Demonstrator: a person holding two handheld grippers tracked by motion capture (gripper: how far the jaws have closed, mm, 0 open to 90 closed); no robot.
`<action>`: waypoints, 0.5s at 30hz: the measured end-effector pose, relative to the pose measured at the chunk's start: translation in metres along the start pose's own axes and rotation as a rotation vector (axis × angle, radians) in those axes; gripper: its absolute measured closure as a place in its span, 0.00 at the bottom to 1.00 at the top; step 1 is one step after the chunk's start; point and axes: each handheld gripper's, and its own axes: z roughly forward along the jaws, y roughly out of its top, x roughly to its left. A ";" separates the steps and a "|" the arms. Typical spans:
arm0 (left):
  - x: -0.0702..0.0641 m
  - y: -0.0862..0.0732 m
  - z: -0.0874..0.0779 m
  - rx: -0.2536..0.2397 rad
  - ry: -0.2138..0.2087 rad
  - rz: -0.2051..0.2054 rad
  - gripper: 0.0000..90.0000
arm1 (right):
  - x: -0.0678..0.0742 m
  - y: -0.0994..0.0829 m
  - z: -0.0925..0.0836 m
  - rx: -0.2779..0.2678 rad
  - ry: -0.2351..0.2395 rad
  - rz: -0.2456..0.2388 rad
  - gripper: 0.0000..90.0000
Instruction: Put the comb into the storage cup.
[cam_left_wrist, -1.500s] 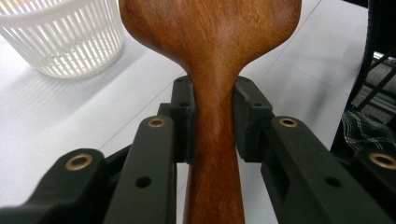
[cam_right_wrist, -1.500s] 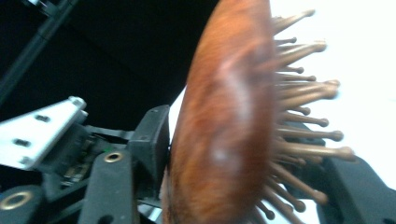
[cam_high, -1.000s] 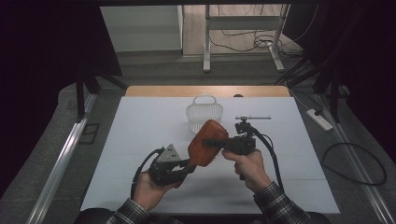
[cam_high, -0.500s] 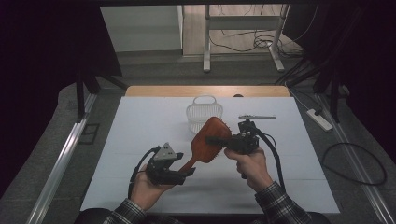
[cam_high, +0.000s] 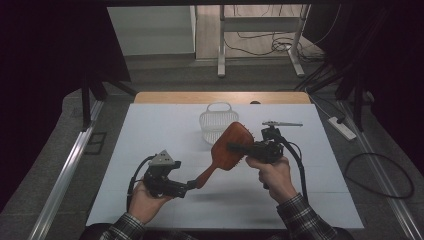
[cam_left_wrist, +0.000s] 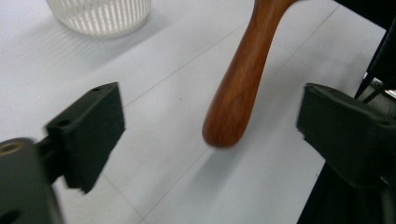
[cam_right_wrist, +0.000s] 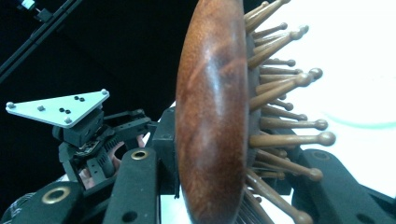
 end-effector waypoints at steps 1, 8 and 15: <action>0.001 -0.001 -0.002 0.000 0.001 -0.002 0.07 | 0.000 0.000 -0.001 -0.002 -0.001 0.001 0.64; 0.007 -0.005 -0.011 -0.008 0.016 -0.012 0.00 | -0.002 0.004 -0.006 -0.020 -0.005 0.001 0.64; 0.010 -0.016 -0.022 -0.023 0.058 0.013 0.00 | -0.001 0.008 -0.010 -0.035 -0.007 0.005 0.64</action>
